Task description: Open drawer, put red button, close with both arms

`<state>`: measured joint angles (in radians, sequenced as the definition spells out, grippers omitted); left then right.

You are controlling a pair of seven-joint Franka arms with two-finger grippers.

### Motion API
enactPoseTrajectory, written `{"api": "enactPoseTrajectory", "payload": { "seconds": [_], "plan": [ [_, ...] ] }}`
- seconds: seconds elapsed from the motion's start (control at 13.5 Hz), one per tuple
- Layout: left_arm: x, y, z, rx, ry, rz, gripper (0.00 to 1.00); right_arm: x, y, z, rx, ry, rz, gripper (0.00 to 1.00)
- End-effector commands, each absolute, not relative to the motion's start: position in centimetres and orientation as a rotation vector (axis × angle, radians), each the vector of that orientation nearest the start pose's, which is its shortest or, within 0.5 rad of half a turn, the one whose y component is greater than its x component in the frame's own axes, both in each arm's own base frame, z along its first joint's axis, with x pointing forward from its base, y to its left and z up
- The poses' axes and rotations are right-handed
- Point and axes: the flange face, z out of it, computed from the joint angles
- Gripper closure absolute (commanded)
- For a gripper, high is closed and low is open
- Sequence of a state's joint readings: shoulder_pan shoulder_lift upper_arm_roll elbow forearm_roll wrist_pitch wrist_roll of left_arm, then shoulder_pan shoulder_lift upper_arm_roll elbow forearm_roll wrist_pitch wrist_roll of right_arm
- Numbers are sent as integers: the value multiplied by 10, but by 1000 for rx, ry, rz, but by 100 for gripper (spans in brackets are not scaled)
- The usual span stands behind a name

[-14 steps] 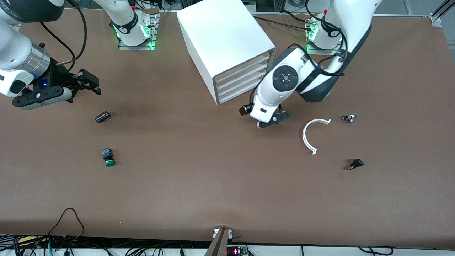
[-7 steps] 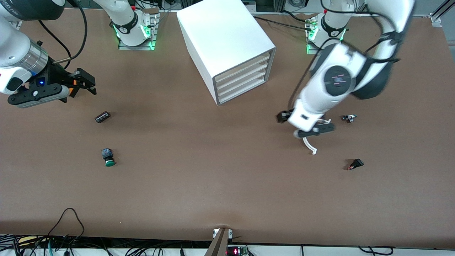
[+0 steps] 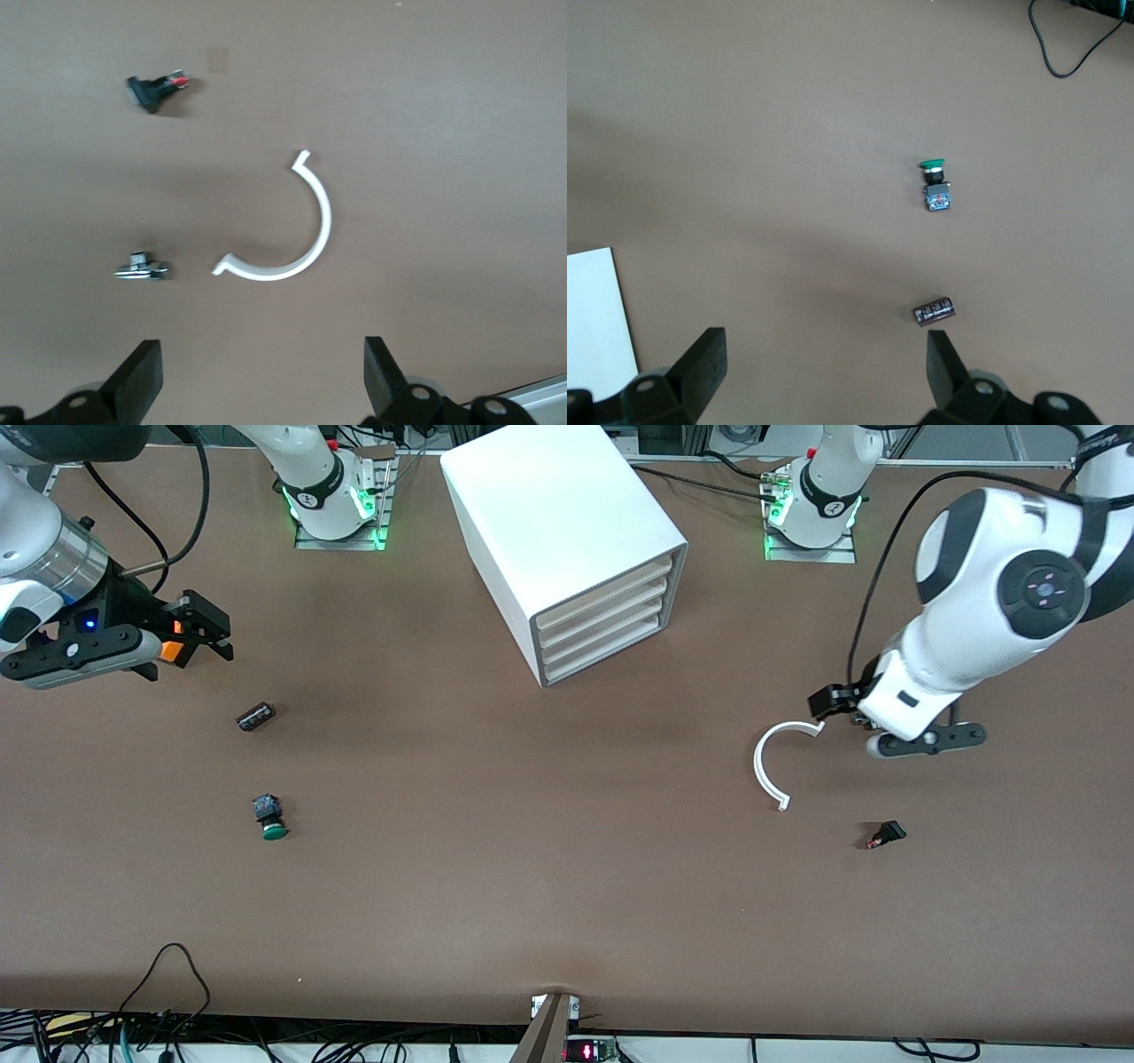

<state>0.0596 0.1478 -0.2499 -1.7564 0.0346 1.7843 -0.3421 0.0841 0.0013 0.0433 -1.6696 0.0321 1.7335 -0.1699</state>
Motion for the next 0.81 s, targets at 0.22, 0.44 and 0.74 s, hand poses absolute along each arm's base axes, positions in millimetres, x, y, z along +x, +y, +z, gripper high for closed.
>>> {"api": "enactPoseTrajectory", "payload": {
  "seconds": [0.22, 0.44, 0.74],
  "plan": [
    [571, -26, 502, -3121, -103, 136, 0, 562, 68, 599, -3092, -463, -80, 0],
    [570, 15, 510, -3127, -74, 113, 0, 563, 63, 597, -3108, -449, -75, 0],
    [563, 37, 534, -3124, -47, 49, 0, 567, 52, 590, -3120, -422, -53, 0]
  ]
}}
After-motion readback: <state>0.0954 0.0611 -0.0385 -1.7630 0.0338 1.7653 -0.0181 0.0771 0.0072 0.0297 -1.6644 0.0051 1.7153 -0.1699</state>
